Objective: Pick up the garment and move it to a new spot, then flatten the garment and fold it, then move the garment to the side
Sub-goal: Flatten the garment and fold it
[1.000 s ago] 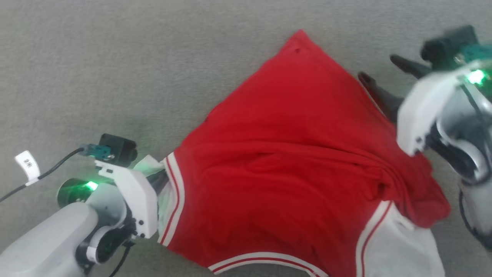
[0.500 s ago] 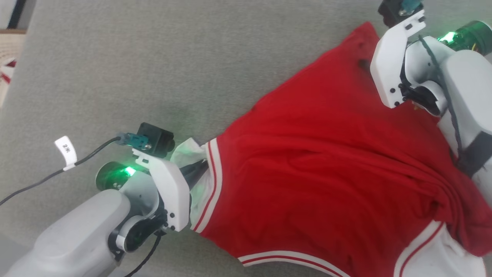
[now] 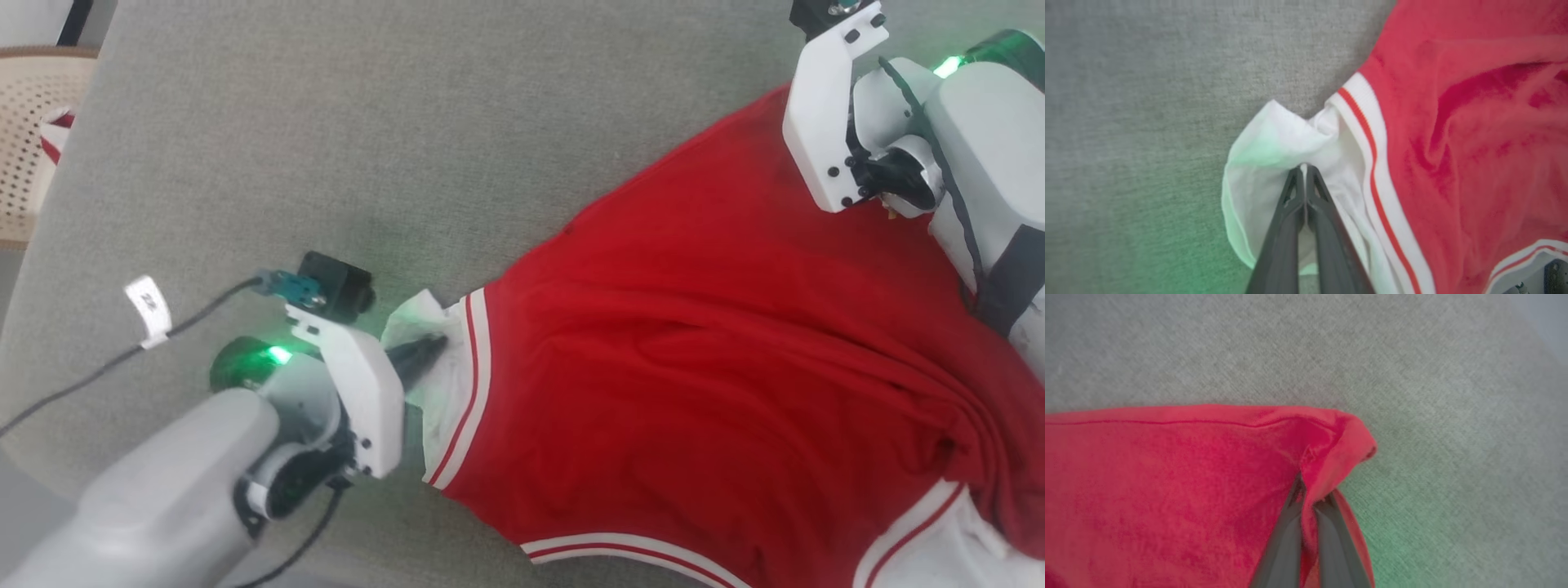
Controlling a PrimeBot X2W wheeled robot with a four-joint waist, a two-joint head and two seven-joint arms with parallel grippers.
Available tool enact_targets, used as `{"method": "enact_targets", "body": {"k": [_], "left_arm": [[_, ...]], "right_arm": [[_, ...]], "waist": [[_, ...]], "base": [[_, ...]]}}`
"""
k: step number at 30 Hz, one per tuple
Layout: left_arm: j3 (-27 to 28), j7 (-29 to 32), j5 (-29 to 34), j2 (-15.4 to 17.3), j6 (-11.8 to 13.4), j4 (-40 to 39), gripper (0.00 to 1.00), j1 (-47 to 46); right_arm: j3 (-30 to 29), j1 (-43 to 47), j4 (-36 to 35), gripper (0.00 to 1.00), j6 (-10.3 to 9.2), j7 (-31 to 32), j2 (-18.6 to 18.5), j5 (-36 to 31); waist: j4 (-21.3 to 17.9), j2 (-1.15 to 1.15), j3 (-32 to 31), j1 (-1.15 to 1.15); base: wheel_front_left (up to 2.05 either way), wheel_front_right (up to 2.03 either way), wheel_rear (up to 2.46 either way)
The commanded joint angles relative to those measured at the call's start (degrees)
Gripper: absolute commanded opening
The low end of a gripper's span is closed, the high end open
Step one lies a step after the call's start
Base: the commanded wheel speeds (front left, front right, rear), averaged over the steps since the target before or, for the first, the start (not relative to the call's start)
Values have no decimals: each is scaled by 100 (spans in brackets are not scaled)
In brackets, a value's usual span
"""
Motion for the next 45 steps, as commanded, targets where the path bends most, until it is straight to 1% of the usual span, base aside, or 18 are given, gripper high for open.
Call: {"method": "enact_targets", "body": {"k": [1,4,7,10,13,17,24,28,32,36,37,41,45], "left_arm": [[34,62,3,122,81,118,0,-67],[126,184,69,309,133,34,0,-307],[272,353,117,574,196,-79,0,-588],[399,571,200,862,240,-173,0,-938],[502,845,265,1063,254,-213,0,-1344],[594,1224,317,1258,185,-126,0,-1916],[708,1718,487,1402,122,169,0,-2775],[685,1833,650,1340,40,449,0,-3194],[637,1628,1062,1183,-21,880,0,-3724],[674,1189,1443,862,-206,1413,0,-4446],[674,1189,1443,862,-206,1413,0,-4446],[688,581,1905,521,-350,1996,0,-5243],[682,-110,2361,229,-472,2556,0,-6036]], "right_arm": [[96,187,169,0,-9,-10,-162,36],[133,48,40,0,-9,-289,-196,219],[167,-80,-147,0,-7,-522,-196,384],[188,-166,-320,0,-7,-692,-302,537],[190,-253,-503,0,-7,-827,-385,657],[176,-391,-747,0,-5,-918,-499,783],[65,-590,-1045,0,-5,-948,-639,827],[-82,-706,-1055,0,-6,-1059,-650,741],[-307,-900,-829,0,-5,-1404,-472,490],[-584,-1301,-405,0,-6,-1875,-273,131],[-584,-1301,-405,0,-6,-1875,-273,131],[-831,-1750,104,0,-6,-2480,7,-292],[-1220,-2291,709,0,-6,-3320,187,-762]], "waist": [[-71,0,-77,0],[-213,0,-228,0],[-409,0,-413,0],[-630,0,-601,0],[-837,0,-788,0],[-1095,0,-1028,0],[-1433,0,-1376,0],[-1541,0,-1428,0],[-1620,0,-1248,0],[-1673,0,-827,0],[-1673,0,-827,0],[-1693,0,-335,0],[-1670,0,118,0]], "base": [[0,0,0],[0,0,0],[0,0,0],[0,0,0],[0,0,0],[0,0,0],[0,0,0],[0,0,0],[0,0,0],[0,0,0],[0,0,0],[0,0,0],[0,0,0]]}}
